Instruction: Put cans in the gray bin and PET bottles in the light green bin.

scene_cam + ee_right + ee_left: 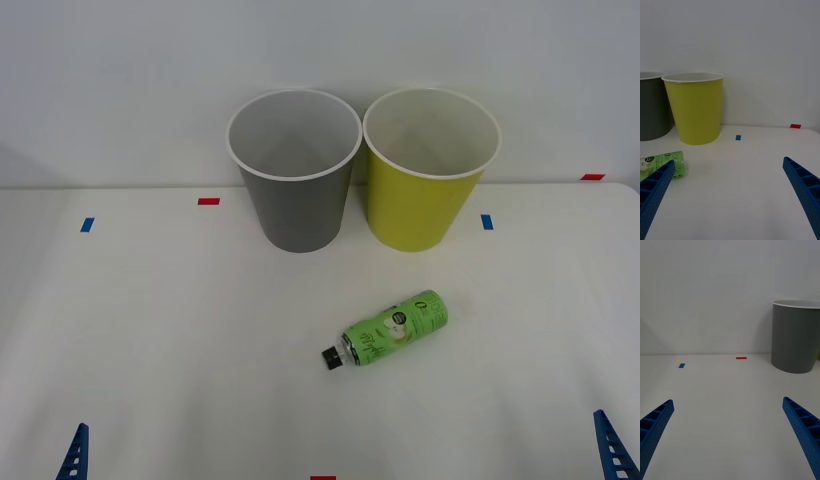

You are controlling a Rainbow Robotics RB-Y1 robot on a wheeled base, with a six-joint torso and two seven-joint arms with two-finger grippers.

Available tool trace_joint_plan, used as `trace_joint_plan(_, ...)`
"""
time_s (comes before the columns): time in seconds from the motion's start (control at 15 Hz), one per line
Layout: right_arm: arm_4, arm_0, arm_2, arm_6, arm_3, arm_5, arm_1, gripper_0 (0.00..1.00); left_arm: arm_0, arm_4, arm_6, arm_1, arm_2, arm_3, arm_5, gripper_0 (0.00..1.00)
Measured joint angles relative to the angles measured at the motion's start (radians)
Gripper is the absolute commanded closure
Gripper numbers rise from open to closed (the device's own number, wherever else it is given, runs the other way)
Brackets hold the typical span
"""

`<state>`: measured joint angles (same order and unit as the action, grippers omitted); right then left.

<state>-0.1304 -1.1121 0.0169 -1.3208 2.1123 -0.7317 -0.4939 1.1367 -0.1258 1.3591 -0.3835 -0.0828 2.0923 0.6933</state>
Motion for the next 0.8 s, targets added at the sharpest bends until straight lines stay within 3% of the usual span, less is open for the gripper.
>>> trace_joint_plan(0.8, 0.0, 0.0, 0.0, 0.0, 0.0, 0.0, 0.0, 0.0, 0.0, 0.0, 0.0, 0.0, 0.0, 0.0, 0.0, 0.0)
